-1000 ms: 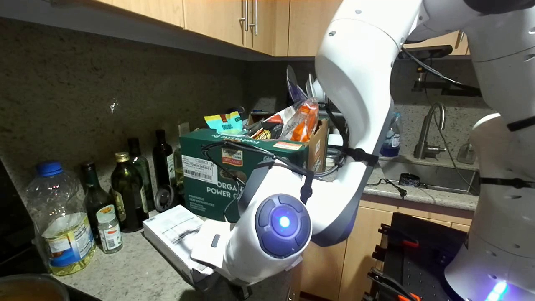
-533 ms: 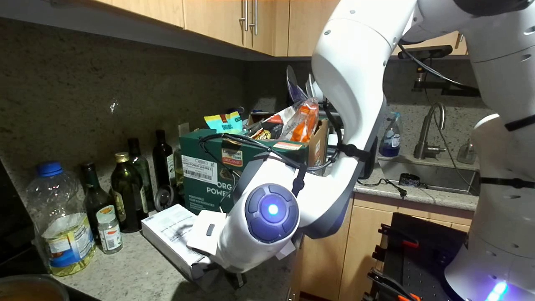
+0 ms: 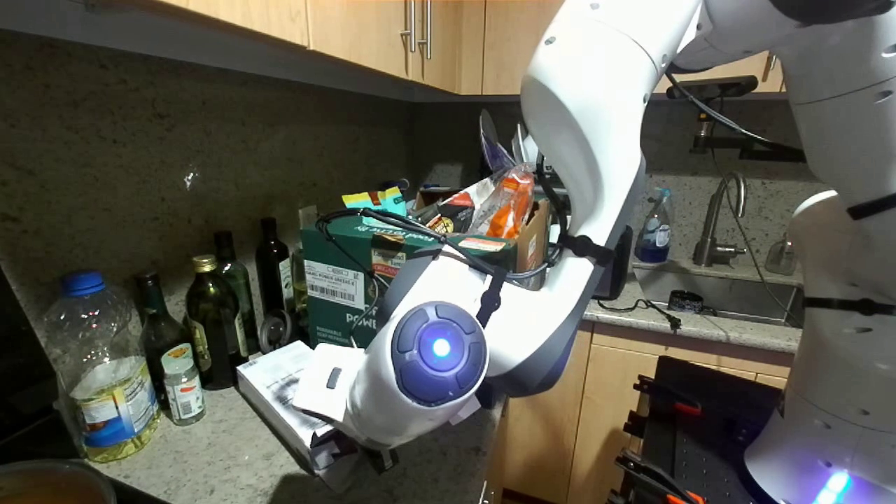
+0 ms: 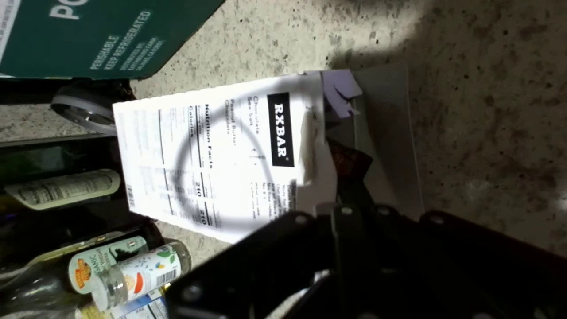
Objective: Take a packet out of the white box
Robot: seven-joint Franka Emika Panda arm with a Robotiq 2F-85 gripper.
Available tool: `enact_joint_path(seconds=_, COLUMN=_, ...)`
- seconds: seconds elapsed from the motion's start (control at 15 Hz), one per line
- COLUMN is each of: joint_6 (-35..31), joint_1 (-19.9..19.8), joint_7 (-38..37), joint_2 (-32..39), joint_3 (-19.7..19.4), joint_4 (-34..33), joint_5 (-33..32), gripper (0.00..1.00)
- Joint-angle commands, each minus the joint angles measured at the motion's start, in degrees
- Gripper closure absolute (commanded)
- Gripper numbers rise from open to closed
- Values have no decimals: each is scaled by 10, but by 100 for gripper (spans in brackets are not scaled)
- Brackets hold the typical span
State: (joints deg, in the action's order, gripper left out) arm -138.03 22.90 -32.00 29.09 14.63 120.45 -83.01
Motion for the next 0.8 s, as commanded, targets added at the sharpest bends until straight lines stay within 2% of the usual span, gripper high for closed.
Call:
enact_joint_path(seconds=0.0, joint_6=26, joint_1=-1, joint_7=27, joint_2=-13, joint_3=3, joint_4=-10, joint_5=-7, gripper=100)
enact_joint_path(seconds=0.73, joint_6=21, joint_1=-26, joint_7=77, joint_2=20, joint_3=-3, joint_4=-44, joint_5=2, gripper=100)
